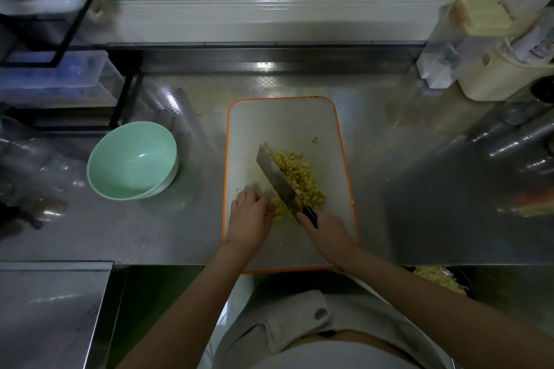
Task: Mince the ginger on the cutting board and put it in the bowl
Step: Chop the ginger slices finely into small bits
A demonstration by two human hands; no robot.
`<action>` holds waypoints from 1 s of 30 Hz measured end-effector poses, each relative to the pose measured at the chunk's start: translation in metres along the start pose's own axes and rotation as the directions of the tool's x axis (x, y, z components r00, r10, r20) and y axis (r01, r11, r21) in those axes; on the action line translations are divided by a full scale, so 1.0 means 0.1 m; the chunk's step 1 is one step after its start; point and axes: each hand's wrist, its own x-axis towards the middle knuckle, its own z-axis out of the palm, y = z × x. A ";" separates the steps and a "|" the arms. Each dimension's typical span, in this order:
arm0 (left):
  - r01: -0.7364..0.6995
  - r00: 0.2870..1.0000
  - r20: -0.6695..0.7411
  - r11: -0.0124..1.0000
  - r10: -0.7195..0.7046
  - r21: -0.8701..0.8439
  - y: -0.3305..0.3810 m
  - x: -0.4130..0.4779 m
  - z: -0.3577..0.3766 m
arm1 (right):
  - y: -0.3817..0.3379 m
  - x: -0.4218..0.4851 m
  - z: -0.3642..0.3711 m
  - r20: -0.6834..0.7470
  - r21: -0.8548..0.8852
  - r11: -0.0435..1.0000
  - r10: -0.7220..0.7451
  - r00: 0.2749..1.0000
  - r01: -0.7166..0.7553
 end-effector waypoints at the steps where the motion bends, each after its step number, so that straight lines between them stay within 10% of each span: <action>1: 0.019 1.000 0.007 1.000 -0.019 0.000 0.00 0.01 0.00 | 0.00 0.00 -0.01 0.003 -0.003 1.000 -0.003 1.000 0.003; 9: 0.006 1.000 0.003 0.979 -0.006 -0.203 -0.05 -0.02 0.05 | 0.00 0.00 0.00 0.003 0.022 1.000 -0.017 1.000 0.017; 18: -0.058 0.998 0.026 0.983 0.055 0.177 0.01 -0.09 0.10 | -0.06 -0.04 -0.03 -0.018 0.059 0.998 -0.024 1.000 0.025; 30: 0.075 0.991 -0.112 0.996 -0.079 -0.036 -0.04 -0.05 0.05 | -0.06 -0.06 -0.05 -0.012 0.008 0.999 -0.041 0.999 0.042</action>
